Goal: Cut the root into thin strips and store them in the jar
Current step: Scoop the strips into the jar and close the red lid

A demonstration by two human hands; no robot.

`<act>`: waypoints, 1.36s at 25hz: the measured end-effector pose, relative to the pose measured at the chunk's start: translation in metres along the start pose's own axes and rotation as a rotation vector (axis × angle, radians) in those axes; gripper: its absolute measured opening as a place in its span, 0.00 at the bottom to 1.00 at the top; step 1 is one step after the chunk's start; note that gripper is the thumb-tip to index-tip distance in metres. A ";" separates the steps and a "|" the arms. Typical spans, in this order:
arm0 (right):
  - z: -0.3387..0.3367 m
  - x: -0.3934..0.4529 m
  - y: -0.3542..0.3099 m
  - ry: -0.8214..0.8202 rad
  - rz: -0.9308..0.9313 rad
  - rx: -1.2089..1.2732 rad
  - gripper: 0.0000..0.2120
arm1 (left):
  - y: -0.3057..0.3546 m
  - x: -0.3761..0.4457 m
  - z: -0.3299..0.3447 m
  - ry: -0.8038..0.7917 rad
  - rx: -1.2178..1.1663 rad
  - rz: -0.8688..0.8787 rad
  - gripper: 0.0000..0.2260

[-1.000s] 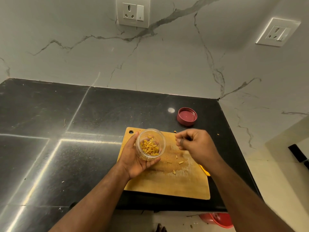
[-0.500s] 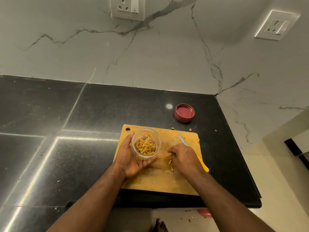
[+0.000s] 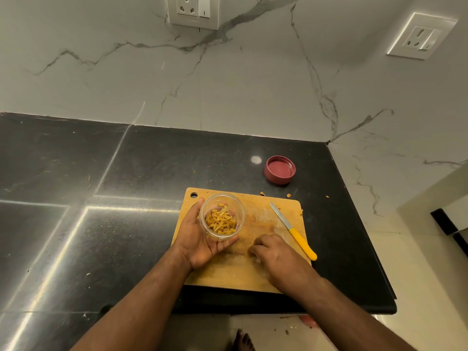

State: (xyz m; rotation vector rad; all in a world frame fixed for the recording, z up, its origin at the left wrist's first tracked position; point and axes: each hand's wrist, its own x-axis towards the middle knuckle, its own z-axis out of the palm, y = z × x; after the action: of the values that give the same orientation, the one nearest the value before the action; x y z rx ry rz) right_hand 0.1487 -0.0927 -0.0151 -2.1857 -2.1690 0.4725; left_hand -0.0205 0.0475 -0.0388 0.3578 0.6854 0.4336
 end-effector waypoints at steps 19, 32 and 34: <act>-0.018 0.018 0.017 0.156 0.518 0.428 0.10 | 0.000 -0.003 0.001 0.017 0.005 -0.009 0.33; -0.100 0.031 -0.061 0.389 0.073 0.473 0.08 | -0.004 -0.008 0.027 0.059 0.065 0.019 0.30; -0.103 0.034 -0.058 0.406 0.066 0.358 0.06 | -0.004 -0.007 0.027 0.048 0.042 0.011 0.29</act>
State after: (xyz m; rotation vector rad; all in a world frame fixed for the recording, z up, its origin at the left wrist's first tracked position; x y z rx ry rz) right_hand 0.1154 -0.0375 0.0899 -1.9561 -1.6645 0.3473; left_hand -0.0066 0.0355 -0.0176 0.3922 0.7400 0.4398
